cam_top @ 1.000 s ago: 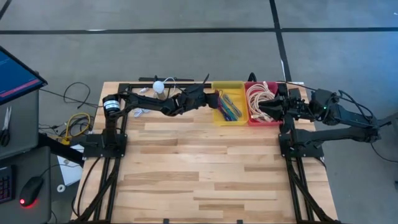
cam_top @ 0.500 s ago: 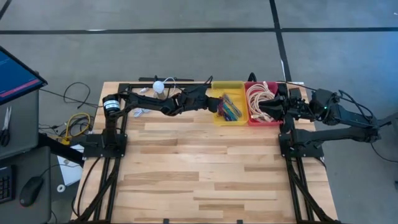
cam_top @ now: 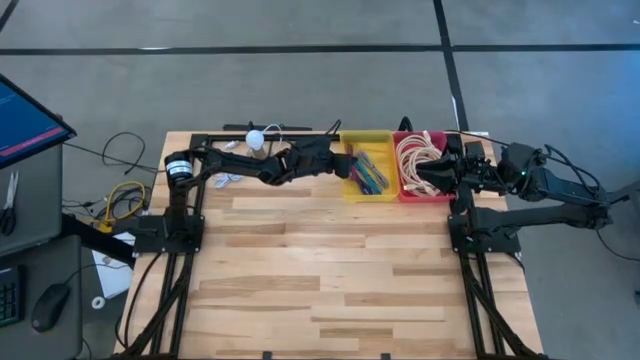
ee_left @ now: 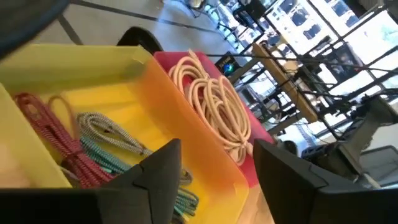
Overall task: Pick & Place USB Port
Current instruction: Return to Home Position
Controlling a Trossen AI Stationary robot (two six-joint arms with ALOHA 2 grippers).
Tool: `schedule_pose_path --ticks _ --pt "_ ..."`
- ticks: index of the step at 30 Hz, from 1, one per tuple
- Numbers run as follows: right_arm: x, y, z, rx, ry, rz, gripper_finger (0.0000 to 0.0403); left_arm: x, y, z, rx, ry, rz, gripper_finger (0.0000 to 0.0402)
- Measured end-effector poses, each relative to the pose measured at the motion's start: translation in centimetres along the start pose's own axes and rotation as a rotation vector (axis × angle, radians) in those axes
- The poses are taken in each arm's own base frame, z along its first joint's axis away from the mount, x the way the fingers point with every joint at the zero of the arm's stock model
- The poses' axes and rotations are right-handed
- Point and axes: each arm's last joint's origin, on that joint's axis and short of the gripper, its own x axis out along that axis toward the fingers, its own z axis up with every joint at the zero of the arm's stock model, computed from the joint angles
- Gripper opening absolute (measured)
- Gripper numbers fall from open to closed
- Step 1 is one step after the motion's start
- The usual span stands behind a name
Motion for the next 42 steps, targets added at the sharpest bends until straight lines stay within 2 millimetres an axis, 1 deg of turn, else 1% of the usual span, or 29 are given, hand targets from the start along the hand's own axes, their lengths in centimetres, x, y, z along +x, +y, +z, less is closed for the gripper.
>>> schedule_pose_path --ticks 3,5,8,11,15,17,21,24,27,31,33,36,42 --pt "0.0 0.0 0.0 0.0 0.0 0.0 0.0091 -0.3 -0.7 0.6 -0.002 -0.012 -0.069 0.019" --pt "0.0 0.0 0.0 0.0 0.0 0.0 0.0091 -0.9 -1.9 1.3 0.007 -0.026 -0.135 0.0179" --pt "0.0 0.0 0.0 0.0 0.0 0.0 0.0091 -2.5 -4.2 2.7 0.099 -0.068 -0.218 0.0158" --pt "-0.1 0.0 0.1 0.0 -0.005 0.002 0.0091 -5.1 -7.3 4.3 0.257 -0.142 -0.293 0.0135" --pt "-0.2 0.0 0.1 0.0 -0.011 0.004 0.0091 -9.3 -11.6 5.9 0.456 -0.241 -0.398 0.0106" --pt "-0.5 0.0 0.2 0.001 -0.02 0.007 0.0091 -11.5 -13.1 6.7 0.52 -0.27 -0.43 0.0095" --pt "-1.0 0.1 0.3 0.002 -0.035 0.014 0.0091 -15.5 -14.8 7.7 0.589 -0.25 -0.447 0.0079" --pt "-1.6 0.1 0.6 0.003 -0.06 0.022 0.0091 -18.1 -15.7 7.9 0.599 -0.207 -0.458 0.0069" --pt "-2.4 0.1 0.8 0.004 -0.085 0.033 0.0091 -20.7 -16.3 8.1 0.597 -0.19 -0.434 0.0059" --pt "-3.6 0.2 1.0 -0.001 -0.124 0.045 0.0091 -23.8 -16.6 7.9 0.653 -0.167 -0.361 0.0041" --pt "-4.3 0.1 1.0 -0.011 -0.132 0.047 0.009 -25.4 -16.6 7.6 0.683 -0.186 -0.371 0.0029" --pt "-5.0 0.0 0.7 -0.02 -0.111 0.04 0.0078 -27.6 -16.0 6.9 0.702 -0.196 -0.413 0.0008" --pt "-6.0 -0.3 -0.1 -0.034 -0.049 0.025 0.0046 -30.7 -13.3 4.9 0.675 -0.215 -0.382 0.0007"
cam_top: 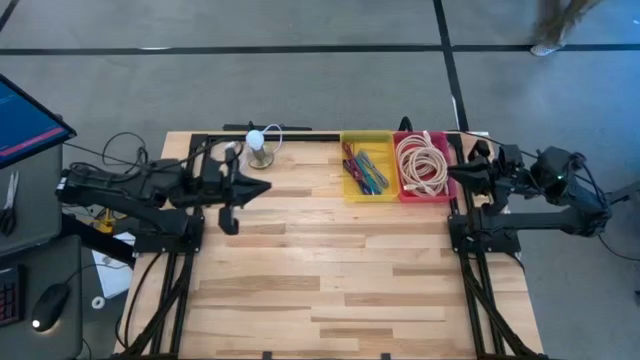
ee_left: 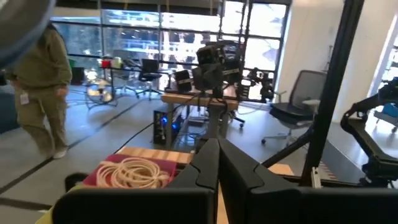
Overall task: Pick & Place USB Port
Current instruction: Return to Home Position
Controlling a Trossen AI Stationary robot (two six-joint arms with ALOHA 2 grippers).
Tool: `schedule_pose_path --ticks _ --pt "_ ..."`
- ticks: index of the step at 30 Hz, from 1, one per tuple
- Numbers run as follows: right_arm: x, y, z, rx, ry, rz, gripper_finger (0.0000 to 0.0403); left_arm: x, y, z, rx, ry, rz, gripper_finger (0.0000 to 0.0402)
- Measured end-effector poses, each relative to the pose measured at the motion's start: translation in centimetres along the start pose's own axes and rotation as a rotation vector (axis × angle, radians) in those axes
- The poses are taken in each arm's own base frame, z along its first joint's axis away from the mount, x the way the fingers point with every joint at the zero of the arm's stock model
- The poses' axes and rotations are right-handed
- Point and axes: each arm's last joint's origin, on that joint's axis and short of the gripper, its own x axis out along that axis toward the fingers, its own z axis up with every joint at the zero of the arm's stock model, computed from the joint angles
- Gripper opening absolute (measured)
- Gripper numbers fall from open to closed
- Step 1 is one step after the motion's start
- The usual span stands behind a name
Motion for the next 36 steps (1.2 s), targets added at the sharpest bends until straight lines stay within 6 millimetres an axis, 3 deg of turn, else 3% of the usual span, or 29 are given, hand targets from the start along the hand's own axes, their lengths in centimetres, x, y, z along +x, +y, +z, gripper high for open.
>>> schedule_pose_path --ticks 7,10,12,16,22,36 --pt "-1.4 0.0 0.3 0.003 -0.059 0.016 0.0025 -3.4 0.5 -1.2 -0.032 -0.043 0.115 0.0007" --pt "-2.0 0.0 0.4 0.025 -0.08 0.022 0.0021 -4.4 0.9 -1.1 -0.124 -0.075 0.16 0.0009" --pt "-2.3 0.0 0.4 0.064 -0.09 0.026 0.0018 -4.8 1.2 -1.0 -0.177 -0.093 0.178 0.0007" --pt "-3.1 0.0 0.5 0.042 -0.12 0.032 0.0013 -5.4 1.4 -0.9 -0.066 -0.099 0.182 0.0005" --pt "-4.5 -0.1 0.5 0.02 -0.17 0.045 0.0008 -6.4 1.7 -1.3 -0.031 -0.113 0.178 0.0006" --pt "-7.0 -0.2 0.5 0.011 -0.263 0.067 0.0008 -10.0 2.9 -3.5 -0.117 -0.211 0.149 0.0005"
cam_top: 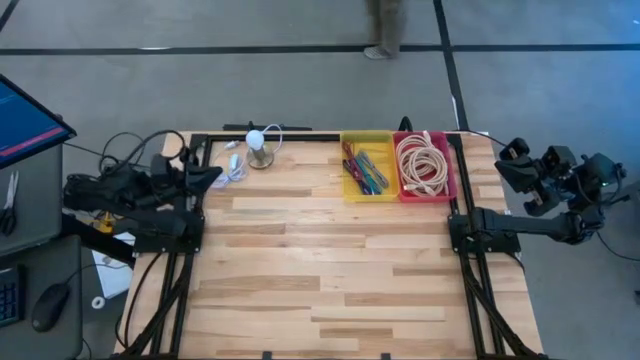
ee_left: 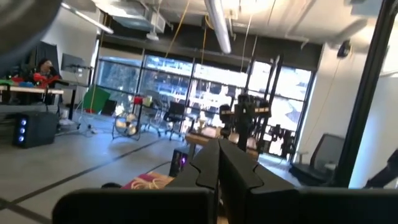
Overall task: Pick & Place USB Port
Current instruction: Return to Home Position
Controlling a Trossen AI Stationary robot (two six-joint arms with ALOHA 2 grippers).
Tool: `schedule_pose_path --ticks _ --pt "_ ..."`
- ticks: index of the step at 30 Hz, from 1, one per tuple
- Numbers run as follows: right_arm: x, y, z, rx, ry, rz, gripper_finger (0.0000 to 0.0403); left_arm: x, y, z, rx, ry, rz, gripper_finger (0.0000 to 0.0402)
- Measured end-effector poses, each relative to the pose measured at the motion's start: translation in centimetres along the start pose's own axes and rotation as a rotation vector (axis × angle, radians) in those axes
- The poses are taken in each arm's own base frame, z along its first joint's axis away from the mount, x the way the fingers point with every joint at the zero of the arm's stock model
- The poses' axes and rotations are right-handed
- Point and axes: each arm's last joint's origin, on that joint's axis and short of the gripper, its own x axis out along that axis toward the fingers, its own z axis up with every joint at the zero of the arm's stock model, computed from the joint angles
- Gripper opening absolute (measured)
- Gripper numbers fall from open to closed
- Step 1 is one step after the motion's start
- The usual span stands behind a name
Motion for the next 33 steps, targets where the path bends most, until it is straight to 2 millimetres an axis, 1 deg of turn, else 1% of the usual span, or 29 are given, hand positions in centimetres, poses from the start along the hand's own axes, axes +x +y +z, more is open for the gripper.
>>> schedule_pose_path --ticks 12,18,21,24,29,33 --pt "-0.2 0.0 -0.1 -0.041 0.003 -0.001 0.0008 -3.3 1.8 -1.0 -0.037 -0.107 -0.002 0.0007" --pt "-0.2 0.0 -0.1 -0.04 0.002 -0.001 0.0008 -4.6 2.6 -2.1 -0.058 -0.149 -0.003 0.0005" --pt "-0.2 0.0 -0.1 -0.04 0.002 -0.002 0.0008 -4.4 2.6 -3.0 -0.044 -0.121 0.025 0.0007" --pt "-0.2 0.0 -0.1 -0.04 0.002 -0.002 0.0008 -4.3 2.5 -2.9 -0.048 -0.129 0.032 0.0006" --pt "-0.2 0.0 -0.1 -0.04 0.004 -0.002 0.0008 -4.4 2.6 -3.2 -0.046 -0.125 0.03 0.0005" --pt "-0.2 -0.1 -0.3 -0.041 0.024 -0.007 0.0008 -4.2 2.5 -4.1 -0.033 -0.101 0.028 0.0007"
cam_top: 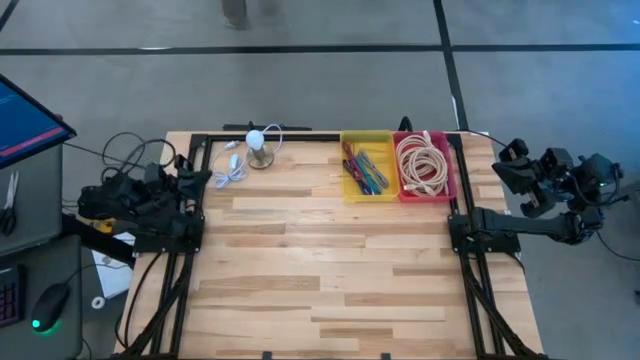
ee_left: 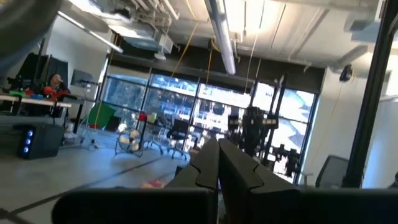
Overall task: Pick & Place USB Port
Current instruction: Return to Home Position
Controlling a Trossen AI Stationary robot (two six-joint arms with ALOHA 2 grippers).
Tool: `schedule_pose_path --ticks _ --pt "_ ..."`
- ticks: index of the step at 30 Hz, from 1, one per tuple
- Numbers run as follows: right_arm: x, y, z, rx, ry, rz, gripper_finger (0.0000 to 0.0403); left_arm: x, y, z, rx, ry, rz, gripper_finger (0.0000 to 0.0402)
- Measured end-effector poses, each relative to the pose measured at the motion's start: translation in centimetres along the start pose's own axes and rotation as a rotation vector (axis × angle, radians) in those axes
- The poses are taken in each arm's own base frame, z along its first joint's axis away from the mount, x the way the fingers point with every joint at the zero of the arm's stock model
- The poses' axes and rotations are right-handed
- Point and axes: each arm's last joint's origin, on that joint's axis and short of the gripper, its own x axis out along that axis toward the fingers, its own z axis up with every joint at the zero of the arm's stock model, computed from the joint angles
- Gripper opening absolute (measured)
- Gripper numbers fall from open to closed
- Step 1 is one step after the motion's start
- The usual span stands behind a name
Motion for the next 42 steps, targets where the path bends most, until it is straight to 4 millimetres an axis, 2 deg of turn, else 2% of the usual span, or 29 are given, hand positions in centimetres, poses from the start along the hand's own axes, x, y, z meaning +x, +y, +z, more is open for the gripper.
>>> schedule_pose_path --ticks 6,13,17,23,27,42 --pt "1.0 -0.4 -1.9 -0.003 0.061 -0.015 0.0008 0.2 -0.1 -3.6 -0.01 0.091 0.003 0.0005" --pt "3.0 -1.2 -5.6 0.016 0.111 -0.029 0.0008 0.0 0.0 -7.5 -0.012 0.174 0.009 0.0005" --pt "3.8 -1.6 -7.5 0.044 0.134 -0.036 0.0008 -0.2 0.0 -9.1 -0.012 0.187 -0.048 0.0006" --pt "4.2 -1.9 -9.0 0.045 0.166 -0.041 0.0008 -0.5 -0.4 -10.7 -0.006 0.2 -0.218 0.0005" --pt "4.3 -1.9 -9.1 0.046 0.174 -0.031 0.0008 -0.5 -0.6 -10.7 0.028 0.197 -0.316 0.0006" --pt "4.1 -2.0 -9.6 0.045 0.23 -0.03 0.0008 -1.0 -0.5 -12.7 0.077 0.412 -0.359 0.0006"
